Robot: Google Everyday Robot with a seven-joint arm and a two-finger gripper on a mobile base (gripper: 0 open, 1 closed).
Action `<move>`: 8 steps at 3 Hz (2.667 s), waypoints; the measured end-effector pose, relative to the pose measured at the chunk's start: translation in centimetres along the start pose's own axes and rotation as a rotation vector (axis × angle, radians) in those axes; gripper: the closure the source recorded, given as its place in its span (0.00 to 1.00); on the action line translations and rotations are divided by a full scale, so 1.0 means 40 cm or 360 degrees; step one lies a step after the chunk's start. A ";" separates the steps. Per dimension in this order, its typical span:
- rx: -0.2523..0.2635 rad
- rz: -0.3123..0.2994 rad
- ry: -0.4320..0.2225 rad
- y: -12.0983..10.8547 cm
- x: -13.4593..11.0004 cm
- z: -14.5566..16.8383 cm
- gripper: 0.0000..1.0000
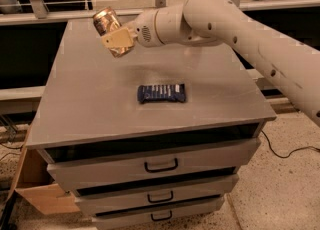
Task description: Place orange can upright
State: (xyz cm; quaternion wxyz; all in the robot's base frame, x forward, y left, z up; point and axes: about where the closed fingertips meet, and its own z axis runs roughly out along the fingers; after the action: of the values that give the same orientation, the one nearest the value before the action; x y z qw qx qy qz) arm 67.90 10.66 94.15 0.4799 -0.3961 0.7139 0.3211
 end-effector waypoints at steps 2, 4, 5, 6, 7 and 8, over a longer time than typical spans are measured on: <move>0.0058 0.0042 0.0015 -0.066 0.055 -0.073 1.00; 0.0136 0.0014 -0.0030 -0.191 0.107 -0.290 1.00; 0.0036 -0.0002 -0.0075 -0.205 0.151 -0.319 1.00; -0.0097 -0.0016 -0.0137 -0.206 0.202 -0.334 1.00; -0.0201 -0.0006 -0.0209 -0.196 0.253 -0.340 1.00; -0.0246 -0.0010 -0.0272 -0.194 0.285 -0.368 0.83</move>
Offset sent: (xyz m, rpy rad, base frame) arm 0.0161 -0.1163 -0.0343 -0.0142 0.0459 -0.1177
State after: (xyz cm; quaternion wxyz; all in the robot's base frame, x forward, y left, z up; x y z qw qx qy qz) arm 65.77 -8.34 87.73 0.5081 -0.4054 0.6421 0.4064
